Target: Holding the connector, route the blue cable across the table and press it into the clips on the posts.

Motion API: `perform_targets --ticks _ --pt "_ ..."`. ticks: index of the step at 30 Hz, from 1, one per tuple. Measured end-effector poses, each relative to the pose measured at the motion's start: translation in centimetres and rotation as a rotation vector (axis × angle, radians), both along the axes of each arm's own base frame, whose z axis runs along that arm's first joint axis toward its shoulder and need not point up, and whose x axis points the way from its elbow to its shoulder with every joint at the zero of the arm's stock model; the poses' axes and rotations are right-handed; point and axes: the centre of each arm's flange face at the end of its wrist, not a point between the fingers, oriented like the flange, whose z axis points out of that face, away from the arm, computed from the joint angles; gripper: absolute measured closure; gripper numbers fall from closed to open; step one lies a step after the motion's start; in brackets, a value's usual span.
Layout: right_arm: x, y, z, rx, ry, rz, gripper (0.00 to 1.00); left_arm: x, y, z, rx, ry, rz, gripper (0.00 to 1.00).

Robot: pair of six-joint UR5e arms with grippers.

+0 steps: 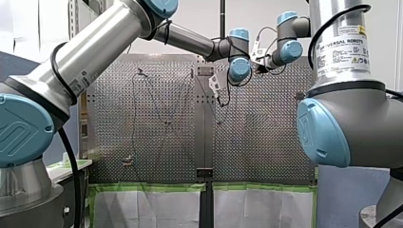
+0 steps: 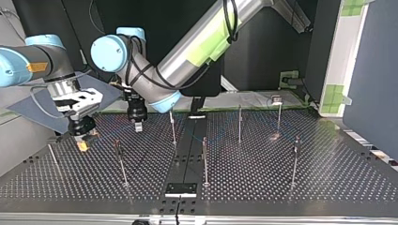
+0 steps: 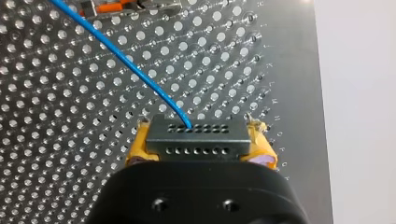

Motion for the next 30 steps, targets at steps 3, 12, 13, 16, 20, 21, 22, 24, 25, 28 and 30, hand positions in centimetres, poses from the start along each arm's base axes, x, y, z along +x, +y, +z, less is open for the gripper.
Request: perform_targets --ticks 3,12,13,16,20,21,22,24,25,28,30 --pt "0.0 -0.1 0.0 0.000 -0.001 -0.001 1.00 0.7 0.0 0.2 -0.003 -0.019 -0.011 1.00" --pt "-0.2 -0.5 0.0 -0.003 -0.002 0.000 1.00 4.8 1.7 0.9 -0.030 -0.085 -0.025 1.00" --pt "-0.2 -0.6 0.0 -0.004 -0.002 0.001 1.00 5.1 1.8 1.0 -0.033 -0.092 -0.028 1.00" --pt "-0.2 -0.9 0.1 -0.007 -0.003 0.002 1.00 5.9 2.0 1.2 -0.043 -0.113 -0.045 1.00" --pt "-0.4 -1.4 0.2 -0.011 -0.004 -0.002 1.00 6.5 1.9 1.3 -0.049 -0.130 -0.074 1.00" --pt "-0.5 -1.6 0.2 -0.011 -0.004 -0.003 1.00 6.6 1.9 1.3 -0.050 -0.132 -0.080 1.00" --pt "-0.5 -1.7 0.1 -0.010 -0.004 -0.004 1.00 6.7 1.8 1.2 -0.050 -0.134 -0.085 1.00" --pt "-0.6 -2.0 -0.1 -0.008 -0.004 -0.003 1.00 7.0 1.8 0.7 -0.048 -0.136 -0.096 1.00" --pt "-0.6 -2.1 -0.2 -0.006 -0.003 -0.003 1.00 7.2 1.7 0.4 -0.047 -0.134 -0.098 1.00" --pt "-0.8 -2.4 -0.5 -0.002 -0.002 -0.005 1.00 7.8 1.8 -0.5 -0.039 -0.128 -0.100 1.00" --pt "-0.9 -2.7 -0.6 -0.002 -0.002 -0.007 1.00 8.2 2.1 -0.8 -0.039 -0.128 -0.097 1.00"
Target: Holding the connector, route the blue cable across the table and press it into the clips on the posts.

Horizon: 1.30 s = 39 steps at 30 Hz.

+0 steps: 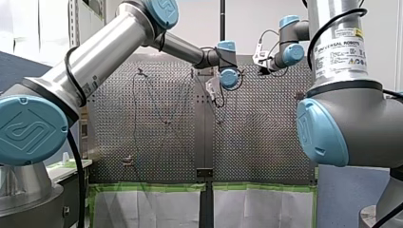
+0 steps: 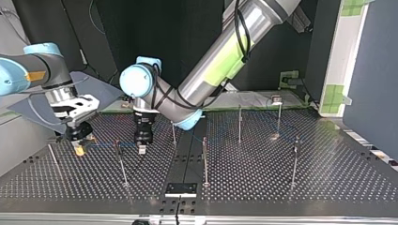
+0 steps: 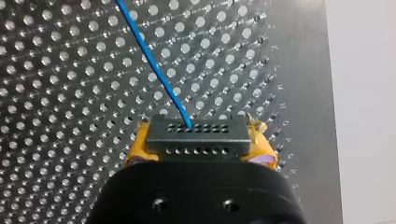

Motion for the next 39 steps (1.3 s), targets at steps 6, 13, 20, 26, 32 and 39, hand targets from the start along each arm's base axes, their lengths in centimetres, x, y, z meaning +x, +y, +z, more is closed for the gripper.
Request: perform_targets --ticks 6,13,20,26,32,39 --pt "-0.4 -0.6 -0.2 -0.001 -0.001 0.005 1.00 1.2 0.9 -0.2 0.001 -0.002 0.006 1.00" --pt "-0.6 -0.7 -0.2 -0.004 0.001 0.006 1.00 0.4 0.3 -0.5 0.010 0.027 -0.050 0.32" --pt "-0.6 -0.8 -0.3 -0.004 0.002 0.006 1.00 -1.0 -0.5 -1.1 0.029 0.077 -0.084 0.00" --pt "-0.6 -0.8 -0.3 -0.005 0.000 0.006 1.00 -1.4 -0.1 -1.1 0.026 0.102 -0.062 0.00" --pt "-0.5 -0.8 -0.3 -0.006 -0.001 0.006 1.00 -2.4 0.3 -0.1 0.022 0.132 -0.045 0.00" --pt "-0.5 -0.8 -0.4 -0.005 0.000 0.006 1.00 -4.8 -0.4 1.1 0.040 0.161 -0.096 0.00"
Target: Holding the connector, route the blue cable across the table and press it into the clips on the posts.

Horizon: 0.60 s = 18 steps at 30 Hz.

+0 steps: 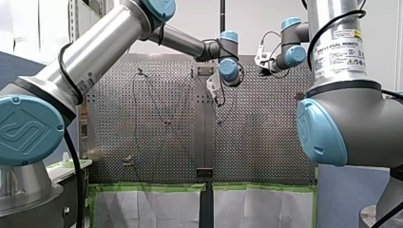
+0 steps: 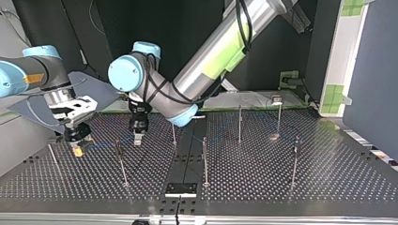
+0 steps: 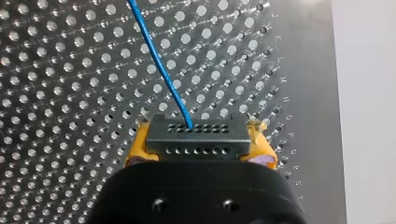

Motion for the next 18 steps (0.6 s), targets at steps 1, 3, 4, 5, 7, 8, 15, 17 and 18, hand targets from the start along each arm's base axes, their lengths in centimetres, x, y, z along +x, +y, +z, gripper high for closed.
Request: perform_targets --ticks 1,3,4,5,7,8,15,17,18 --pt "0.0 0.0 0.0 0.000 0.000 0.000 1.00 -0.4 -0.2 0.0 0.005 0.006 -0.011 0.00" --pt "0.0 0.0 0.0 0.001 0.000 0.000 1.00 -1.6 -0.9 -0.2 0.018 0.020 -0.041 0.00" --pt "0.0 0.0 0.0 0.001 0.000 0.001 1.00 -2.1 -1.1 -0.2 0.024 0.027 -0.050 0.00" --pt "0.0 0.0 0.0 0.002 0.000 0.001 1.00 -2.9 -1.4 -0.2 0.031 0.034 -0.060 0.00" --pt "0.0 0.0 0.0 0.004 0.000 0.001 1.00 -4.2 -1.7 0.0 0.034 0.038 -0.069 0.00" --pt "0.0 0.0 0.0 0.005 0.001 0.001 1.00 -4.9 -1.8 0.2 0.032 0.035 -0.069 0.00" --pt "0.0 0.1 -0.1 0.007 0.004 0.001 1.00 -5.7 -0.1 2.1 -0.010 0.000 -0.018 0.00" --pt "0.0 0.1 -0.1 0.007 0.004 0.001 1.00 -6.0 0.4 2.7 -0.014 -0.017 -0.011 0.00" --pt "0.0 0.1 -0.1 0.007 0.004 0.001 1.00 -6.1 0.6 3.0 -0.015 -0.024 -0.010 0.00"
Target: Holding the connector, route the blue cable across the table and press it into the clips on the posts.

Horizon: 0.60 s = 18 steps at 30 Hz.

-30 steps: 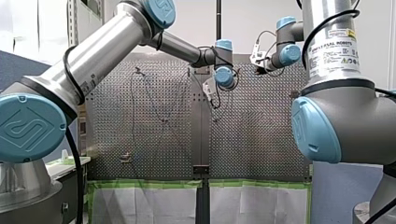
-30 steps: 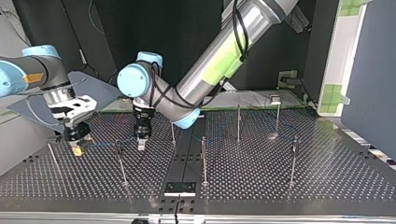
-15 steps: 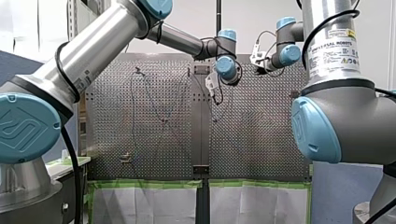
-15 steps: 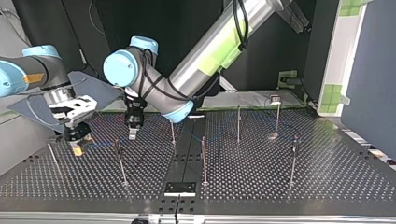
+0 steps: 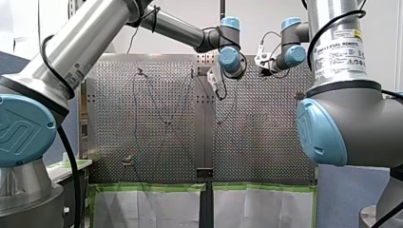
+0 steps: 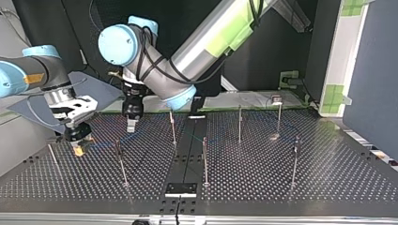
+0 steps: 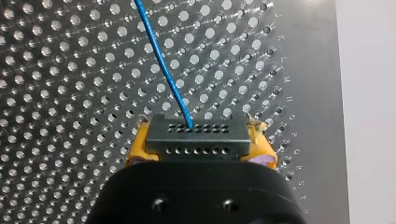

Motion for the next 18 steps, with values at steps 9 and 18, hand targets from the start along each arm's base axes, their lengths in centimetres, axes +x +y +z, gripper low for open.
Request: perform_targets --ticks 9,18 --pt "0.0 0.0 0.0 0.001 0.001 0.000 1.00 -1.2 1.5 2.4 -0.037 -0.063 -0.036 0.00" --pt "0.2 0.1 0.0 -0.002 0.006 0.002 1.00 -3.0 3.0 4.7 -0.116 -0.115 -0.057 0.00"
